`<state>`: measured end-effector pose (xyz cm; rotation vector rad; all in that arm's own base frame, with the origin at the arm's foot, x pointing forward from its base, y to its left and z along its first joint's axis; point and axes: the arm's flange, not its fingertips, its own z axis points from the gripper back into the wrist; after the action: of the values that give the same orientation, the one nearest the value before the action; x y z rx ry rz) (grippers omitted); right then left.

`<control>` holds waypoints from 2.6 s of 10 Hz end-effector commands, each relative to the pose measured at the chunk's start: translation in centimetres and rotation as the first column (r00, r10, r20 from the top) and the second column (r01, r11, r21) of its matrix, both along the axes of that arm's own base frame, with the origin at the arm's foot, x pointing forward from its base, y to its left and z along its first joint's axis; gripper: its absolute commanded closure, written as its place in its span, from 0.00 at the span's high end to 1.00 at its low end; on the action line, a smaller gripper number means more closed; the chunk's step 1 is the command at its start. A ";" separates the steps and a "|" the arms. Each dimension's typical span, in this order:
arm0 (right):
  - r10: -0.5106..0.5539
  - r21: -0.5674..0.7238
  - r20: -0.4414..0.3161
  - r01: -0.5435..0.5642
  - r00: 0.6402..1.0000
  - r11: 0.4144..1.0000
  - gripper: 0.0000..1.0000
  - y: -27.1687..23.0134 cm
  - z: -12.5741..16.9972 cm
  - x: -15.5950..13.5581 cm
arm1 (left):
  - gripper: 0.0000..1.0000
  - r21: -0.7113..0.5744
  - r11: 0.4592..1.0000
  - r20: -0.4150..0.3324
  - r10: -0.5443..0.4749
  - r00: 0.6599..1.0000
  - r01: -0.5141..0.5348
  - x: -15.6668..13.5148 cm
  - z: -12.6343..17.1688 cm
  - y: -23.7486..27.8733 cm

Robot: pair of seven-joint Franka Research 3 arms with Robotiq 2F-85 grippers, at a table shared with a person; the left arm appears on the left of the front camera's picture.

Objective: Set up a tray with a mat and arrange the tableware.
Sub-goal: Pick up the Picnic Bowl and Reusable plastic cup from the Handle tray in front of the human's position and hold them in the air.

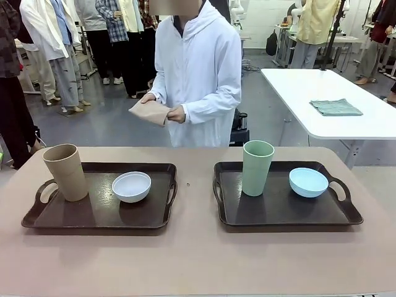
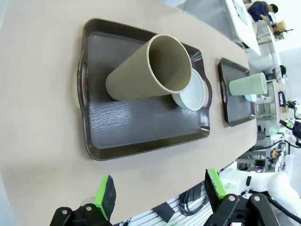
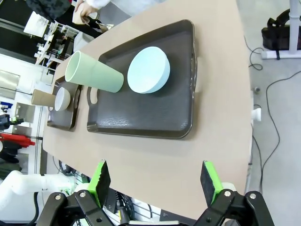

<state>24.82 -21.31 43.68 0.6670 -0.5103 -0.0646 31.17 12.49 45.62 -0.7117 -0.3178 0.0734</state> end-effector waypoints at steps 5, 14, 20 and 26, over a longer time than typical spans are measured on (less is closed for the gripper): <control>0.008 0.016 0.014 -0.008 1.000 1.000 1.00 -0.1 0.0 0.0 | 1.00 -0.016 1.000 0.018 -0.013 1.000 0.014 -0.2 0.1 0.1; 0.008 0.016 0.014 -0.008 1.000 1.000 1.00 -0.1 0.0 0.0 | 1.00 -0.016 1.000 0.018 -0.013 1.000 0.014 -0.2 0.1 0.1; 0.008 0.016 0.014 -0.008 1.000 1.000 1.00 -0.1 0.0 0.0 | 1.00 -0.016 1.000 0.018 -0.013 1.000 0.014 -0.2 0.1 0.1; 0.008 0.016 0.014 -0.008 1.000 1.000 1.00 -0.1 0.0 0.0 | 1.00 -0.016 1.000 0.018 -0.013 1.000 0.014 -0.2 0.1 0.1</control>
<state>24.78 -21.30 43.72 0.6639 -0.5079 -0.0655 31.16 12.41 45.64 -0.7109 -0.3157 0.0720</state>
